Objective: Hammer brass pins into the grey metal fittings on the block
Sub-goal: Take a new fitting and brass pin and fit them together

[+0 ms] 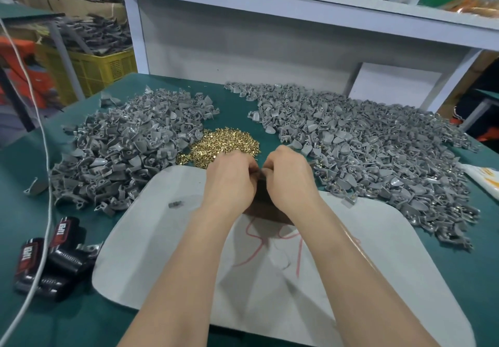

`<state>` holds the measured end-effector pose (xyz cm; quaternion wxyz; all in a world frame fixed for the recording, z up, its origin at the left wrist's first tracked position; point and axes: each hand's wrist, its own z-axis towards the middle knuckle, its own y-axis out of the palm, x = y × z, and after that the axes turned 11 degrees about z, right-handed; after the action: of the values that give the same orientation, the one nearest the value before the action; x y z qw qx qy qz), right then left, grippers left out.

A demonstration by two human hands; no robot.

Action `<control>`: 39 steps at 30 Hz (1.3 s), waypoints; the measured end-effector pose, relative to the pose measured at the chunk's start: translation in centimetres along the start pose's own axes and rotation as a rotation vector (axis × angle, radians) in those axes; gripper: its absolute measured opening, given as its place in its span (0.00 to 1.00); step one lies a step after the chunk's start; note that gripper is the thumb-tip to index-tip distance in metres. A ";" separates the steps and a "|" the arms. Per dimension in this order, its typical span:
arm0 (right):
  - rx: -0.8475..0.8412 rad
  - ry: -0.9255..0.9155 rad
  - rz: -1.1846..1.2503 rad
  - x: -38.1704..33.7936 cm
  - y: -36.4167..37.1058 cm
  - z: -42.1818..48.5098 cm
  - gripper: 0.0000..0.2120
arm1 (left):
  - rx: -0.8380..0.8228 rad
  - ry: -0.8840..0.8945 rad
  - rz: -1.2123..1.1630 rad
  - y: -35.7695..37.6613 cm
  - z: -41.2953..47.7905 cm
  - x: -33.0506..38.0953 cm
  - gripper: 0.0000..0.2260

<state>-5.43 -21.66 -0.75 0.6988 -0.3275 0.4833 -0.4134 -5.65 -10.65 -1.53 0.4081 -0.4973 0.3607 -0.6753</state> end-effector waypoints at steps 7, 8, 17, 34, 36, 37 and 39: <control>-0.041 0.079 0.434 2.3 -1.0 -0.1 0.09 | 0.013 -0.025 -0.041 0.1 -0.1 0.0 0.05; -0.032 0.088 0.455 2.3 -1.0 -0.1 0.09 | 0.013 -0.026 -0.044 0.1 -0.1 -0.1 0.06; 0.002 0.037 0.313 1.7 0.0 -0.3 0.03 | 0.004 -0.025 -0.029 0.1 -0.1 -0.1 0.06; 0.089 0.049 0.447 1.9 0.7 -0.9 0.08 | 0.019 -0.004 -0.014 0.0 -0.2 0.1 0.06; 0.083 0.040 0.430 2.0 0.6 -1.0 0.08 | 0.018 -0.001 -0.018 0.0 -0.2 0.0 0.05; 0.083 0.029 0.416 1.9 0.6 -1.0 0.07 | 0.019 0.001 -0.024 0.0 -0.2 0.0 0.05; 0.088 -0.010 0.371 1.7 0.5 -1.0 0.04 | 0.020 0.008 -0.025 0.0 -0.1 0.0 0.06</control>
<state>-5.90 -23.06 -2.20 0.7789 -0.2041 0.5134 -0.2967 -5.78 -10.67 -1.60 0.4032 -0.4947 0.3493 -0.6860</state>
